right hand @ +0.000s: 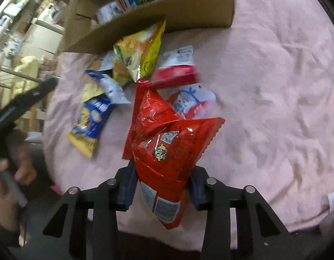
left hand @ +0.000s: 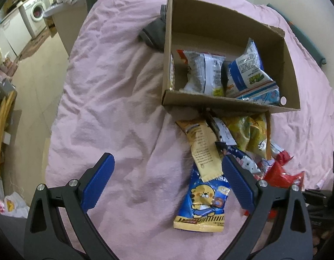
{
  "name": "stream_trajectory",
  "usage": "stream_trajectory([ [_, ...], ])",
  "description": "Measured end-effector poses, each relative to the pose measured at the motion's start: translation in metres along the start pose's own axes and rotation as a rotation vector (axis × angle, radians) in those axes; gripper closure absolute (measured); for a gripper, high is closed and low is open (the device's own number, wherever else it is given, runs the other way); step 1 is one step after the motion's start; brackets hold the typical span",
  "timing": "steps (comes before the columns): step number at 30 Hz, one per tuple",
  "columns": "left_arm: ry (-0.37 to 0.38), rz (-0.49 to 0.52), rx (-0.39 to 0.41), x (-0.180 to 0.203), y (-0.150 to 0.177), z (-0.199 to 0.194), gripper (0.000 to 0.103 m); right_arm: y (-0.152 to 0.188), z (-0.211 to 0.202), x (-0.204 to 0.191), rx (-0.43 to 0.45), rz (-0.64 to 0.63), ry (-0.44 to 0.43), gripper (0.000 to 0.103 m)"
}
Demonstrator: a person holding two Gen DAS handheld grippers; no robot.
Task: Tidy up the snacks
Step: 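Grasp a red bag with the right tool while the left tool grasps a blue bag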
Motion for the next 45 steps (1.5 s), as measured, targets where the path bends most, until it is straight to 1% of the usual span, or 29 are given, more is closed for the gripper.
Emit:
stream_trajectory([
  [1,0.002,0.002,-0.006,0.001,0.001,0.001,0.005,0.002,-0.007,0.001,0.02,0.002,-0.03,0.063],
  [4,0.002,0.032,-0.029,0.01,0.006,0.006,0.005,0.0,-0.035,0.0,0.124,-0.018,-0.105,0.064],
  [5,0.002,0.042,-0.036,0.013,0.007,0.008,0.005,-0.002,-0.043,-0.001,0.162,-0.021,-0.12,0.064],
  [6,0.008,0.056,-0.05,0.018,0.009,0.011,0.005,-0.006,-0.055,-0.002,0.224,-0.017,-0.135,0.064],
  [8,0.02,0.08,-0.08,0.025,0.014,0.017,0.005,-0.015,-0.074,0.002,0.317,0.007,-0.152,0.064],
  [9,0.027,0.097,-0.097,0.029,0.017,0.02,0.005,-0.019,-0.08,0.003,0.349,0.02,-0.156,0.064],
  [11,0.04,0.135,-0.128,0.037,0.023,0.026,0.005,-0.026,-0.084,0.005,0.386,0.047,-0.154,0.064],
  [14,0.067,0.197,-0.178,0.052,0.035,0.034,0.005,-0.03,-0.08,0.009,0.396,0.086,-0.139,0.064],
  [16,0.057,0.24,-0.203,0.061,0.042,0.041,0.005,-0.033,-0.077,0.008,0.389,0.096,-0.132,0.064],
  [19,0.037,0.262,-0.194,0.07,0.043,0.048,0.005,-0.037,-0.072,0.007,0.381,0.105,-0.121,0.064],
  [21,0.027,0.275,-0.207,0.075,0.045,0.055,0.005,-0.04,-0.065,0.003,0.375,0.114,-0.116,0.064],
  [23,0.019,0.278,-0.22,0.078,0.047,0.061,0.007,-0.039,-0.065,0.005,0.374,0.121,-0.111,0.064],
  [24,0.014,0.28,-0.224,0.079,0.048,0.063,0.018,-0.039,-0.067,0.006,0.376,0.122,-0.107,0.064],
  [25,0.006,0.285,-0.235,0.08,0.05,0.067,0.039,-0.038,-0.068,0.006,0.378,0.121,-0.105,0.064],
  [26,-0.01,0.29,-0.247,0.079,0.052,0.069,0.049,-0.039,-0.068,0.006,0.38,0.121,-0.103,0.064],
  [27,-0.018,0.293,-0.258,0.078,0.055,0.071,0.054,-0.038,-0.068,0.006,0.38,0.119,-0.103,0.064],
  [30,0.0,0.293,-0.26,0.077,0.058,0.064,0.066,-0.038,-0.067,0.004,0.376,0.119,-0.105,0.064],
  [33,0.008,0.272,-0.271,0.071,0.063,0.056,0.067,-0.039,-0.067,0.0,0.377,0.105,-0.104,0.064],
  [34,0.017,0.254,-0.281,0.069,0.068,0.054,0.067,-0.039,-0.067,-0.002,0.378,0.101,-0.104,0.064],
  [36,0.011,0.239,-0.288,0.064,0.077,0.049,0.068,-0.04,-0.067,-0.005,0.382,0.091,-0.11,0.064],
  [39,-0.006,0.225,-0.271,0.059,0.086,0.038,0.068,-0.04,-0.069,-0.006,0.387,0.083,-0.114,0.064],
  [45,-0.025,0.143,-0.199,0.04,0.087,0.006,0.069,-0.038,-0.073,-0.005,0.399,0.083,-0.127,0.064],
])
Point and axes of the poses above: each gripper's, at about its wrist camera, not at the fingertips, and z roughly the way its jaws point, x to its right, y to its underside, the point moved 5 cm from there along z, roughly the way its jaws point, and after that the axes turned 5 degrees about y, right-handed, at the moved point
